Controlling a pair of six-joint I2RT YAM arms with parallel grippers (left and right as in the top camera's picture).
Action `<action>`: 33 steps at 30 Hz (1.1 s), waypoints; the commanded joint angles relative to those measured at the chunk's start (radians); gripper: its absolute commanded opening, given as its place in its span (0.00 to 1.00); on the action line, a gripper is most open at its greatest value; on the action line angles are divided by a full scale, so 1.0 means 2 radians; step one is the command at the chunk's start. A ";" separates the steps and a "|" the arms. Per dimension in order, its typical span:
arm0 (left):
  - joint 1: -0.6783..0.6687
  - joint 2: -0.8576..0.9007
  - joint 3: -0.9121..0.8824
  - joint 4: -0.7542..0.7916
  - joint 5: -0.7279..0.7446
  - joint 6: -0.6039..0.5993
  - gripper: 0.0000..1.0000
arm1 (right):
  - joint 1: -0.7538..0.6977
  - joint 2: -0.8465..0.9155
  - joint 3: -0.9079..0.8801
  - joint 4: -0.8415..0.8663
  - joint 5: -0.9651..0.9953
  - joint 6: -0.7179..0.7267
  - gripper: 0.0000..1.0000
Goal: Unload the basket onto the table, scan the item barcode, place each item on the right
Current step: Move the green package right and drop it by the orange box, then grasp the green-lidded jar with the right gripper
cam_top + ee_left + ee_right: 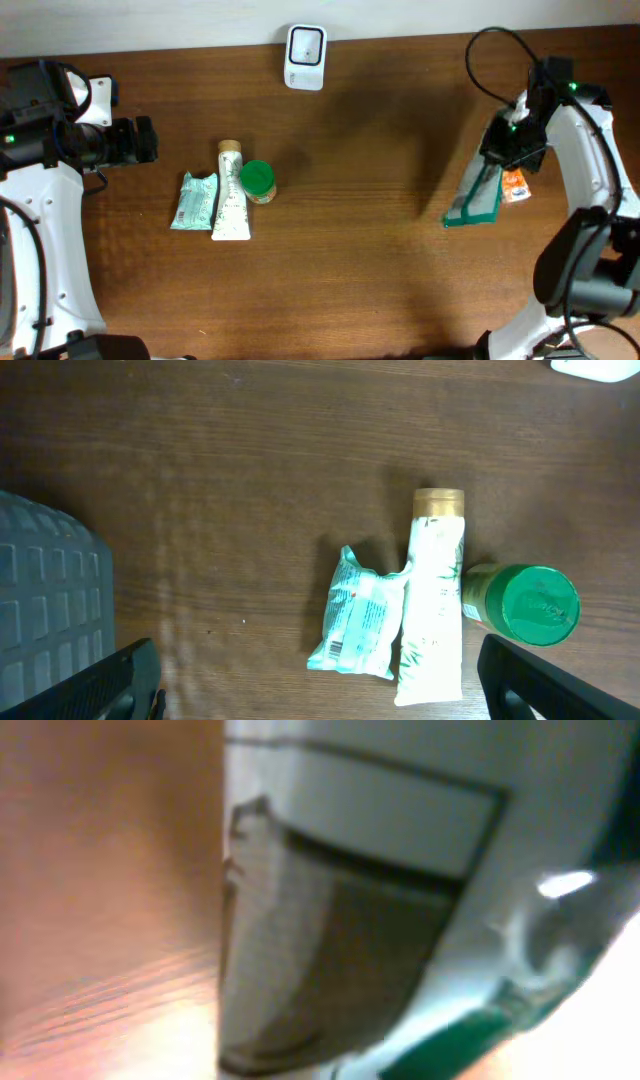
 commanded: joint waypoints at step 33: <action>0.001 -0.003 0.002 0.001 0.005 0.010 0.99 | 0.486 0.175 0.145 0.251 -0.020 -0.105 1.00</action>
